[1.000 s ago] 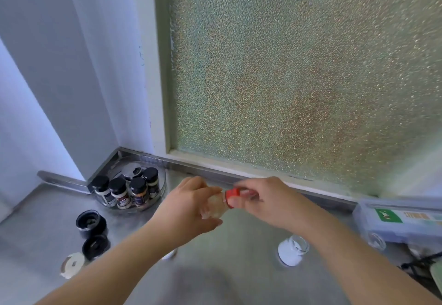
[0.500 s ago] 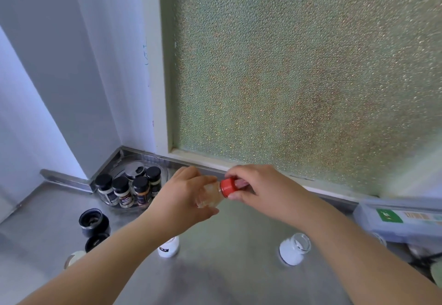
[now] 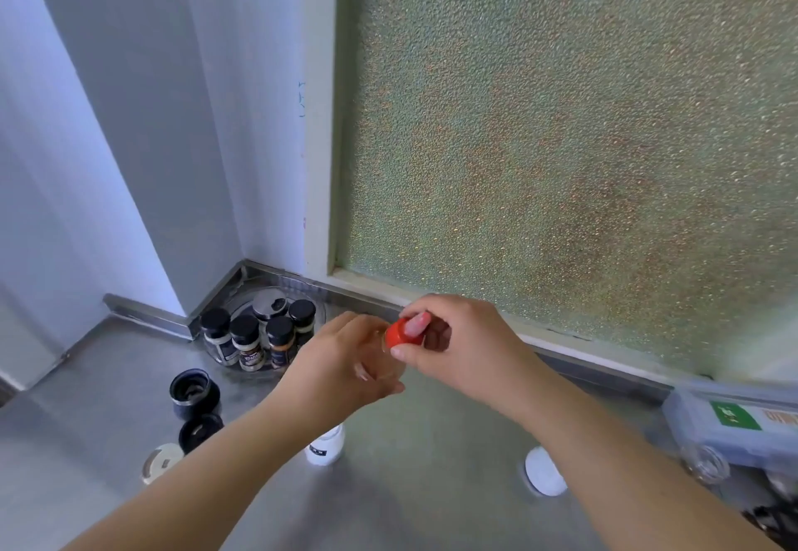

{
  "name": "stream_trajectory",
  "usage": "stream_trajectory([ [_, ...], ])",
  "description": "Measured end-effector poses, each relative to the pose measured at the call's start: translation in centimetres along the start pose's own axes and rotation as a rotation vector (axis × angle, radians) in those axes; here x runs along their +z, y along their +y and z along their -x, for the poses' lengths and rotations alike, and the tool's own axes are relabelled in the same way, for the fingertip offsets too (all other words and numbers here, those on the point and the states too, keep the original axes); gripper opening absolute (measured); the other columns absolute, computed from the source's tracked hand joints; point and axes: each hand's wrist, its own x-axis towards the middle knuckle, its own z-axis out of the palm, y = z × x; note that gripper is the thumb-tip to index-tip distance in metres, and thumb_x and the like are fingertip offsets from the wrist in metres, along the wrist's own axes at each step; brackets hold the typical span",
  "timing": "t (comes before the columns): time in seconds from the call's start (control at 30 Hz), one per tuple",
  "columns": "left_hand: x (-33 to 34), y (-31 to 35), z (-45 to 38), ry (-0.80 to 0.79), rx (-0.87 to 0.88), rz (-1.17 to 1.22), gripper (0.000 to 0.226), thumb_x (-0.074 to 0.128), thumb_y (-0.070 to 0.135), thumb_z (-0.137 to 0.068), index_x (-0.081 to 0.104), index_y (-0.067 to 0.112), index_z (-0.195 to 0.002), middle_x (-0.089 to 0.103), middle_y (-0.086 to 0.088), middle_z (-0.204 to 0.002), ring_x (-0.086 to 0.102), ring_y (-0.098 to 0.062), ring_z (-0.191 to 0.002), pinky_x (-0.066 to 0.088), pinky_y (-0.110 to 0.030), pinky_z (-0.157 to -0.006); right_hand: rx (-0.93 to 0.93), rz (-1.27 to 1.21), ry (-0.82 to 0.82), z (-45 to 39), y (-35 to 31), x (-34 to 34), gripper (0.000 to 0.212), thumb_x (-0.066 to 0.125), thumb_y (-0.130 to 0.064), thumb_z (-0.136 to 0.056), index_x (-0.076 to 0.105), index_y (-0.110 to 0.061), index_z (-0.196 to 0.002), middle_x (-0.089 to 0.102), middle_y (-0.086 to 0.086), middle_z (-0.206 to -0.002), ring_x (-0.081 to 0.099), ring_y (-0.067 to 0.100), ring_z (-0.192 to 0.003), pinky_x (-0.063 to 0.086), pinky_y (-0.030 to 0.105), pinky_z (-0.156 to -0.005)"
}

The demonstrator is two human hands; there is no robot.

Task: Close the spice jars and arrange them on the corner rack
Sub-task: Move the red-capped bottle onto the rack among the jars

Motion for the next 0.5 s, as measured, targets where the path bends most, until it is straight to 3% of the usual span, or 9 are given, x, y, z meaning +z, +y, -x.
stream_trajectory([
  [0.17, -0.7, -1.9, 0.1, -0.167, -0.137, 0.123, 0.068, 0.080, 0.031, -0.060, 0.047, 0.030, -0.119, 0.062, 0.010, -0.114, 0.056, -0.006, -0.105, 0.044, -0.027, -0.093, 0.008, 0.045, -0.038, -2.4, -0.1, 2.0, 0.017, 0.075, -0.028, -0.070, 0.067, -0.018, -0.081, 0.065, -0.004, -0.082, 0.052, 0.006, -0.071, 0.036, 0.010, -0.066],
  [0.23, -1.6, -3.1, 0.1, -0.151, -0.156, 0.084, 0.070, 0.079, 0.033, -0.064, 0.044, 0.026, -0.124, 0.058, 0.008, -0.120, 0.053, -0.004, -0.109, 0.041, -0.024, -0.097, 0.032, 0.060, -0.045, -3.5, 0.3, 2.3, 0.015, 0.076, -0.025, -0.071, 0.063, -0.017, -0.074, 0.064, -0.006, -0.080, 0.054, 0.009, -0.072, 0.036, 0.011, -0.067],
  [0.33, -3.9, -5.1, 0.0, -0.087, -0.210, 0.019, 0.054, 0.072, 0.031, -0.074, 0.048, 0.025, -0.122, 0.056, 0.009, -0.112, 0.054, -0.005, -0.098, 0.043, -0.021, -0.089, 0.049, 0.111, -0.048, -5.7, 0.6, 2.4, 0.017, 0.074, -0.025, -0.074, 0.058, -0.026, -0.074, 0.065, -0.002, -0.088, 0.058, 0.014, -0.077, 0.038, 0.020, -0.069],
  [0.43, -6.3, -7.2, -0.2, -0.009, -0.261, 0.002, 0.041, 0.069, 0.027, -0.076, 0.054, 0.024, -0.114, 0.059, 0.007, -0.105, 0.060, -0.012, -0.093, 0.051, -0.034, -0.089, 0.025, 0.133, -0.030, -8.7, 0.3, 2.8, 0.012, 0.072, -0.022, -0.077, 0.064, -0.019, -0.084, 0.062, -0.002, -0.093, 0.056, 0.015, -0.080, 0.034, 0.020, -0.067],
  [0.5, -7.7, -8.5, -0.3, 0.044, -0.262, -0.026, 0.034, 0.068, 0.023, -0.077, 0.057, 0.022, -0.109, 0.061, 0.006, -0.101, 0.059, -0.012, -0.094, 0.049, -0.034, -0.090, 0.003, 0.159, -0.029, -10.9, -0.1, 3.5, 0.015, 0.071, -0.021, -0.078, 0.065, -0.015, -0.090, 0.060, -0.002, -0.095, 0.054, 0.014, -0.081, 0.030, 0.018, -0.066],
])
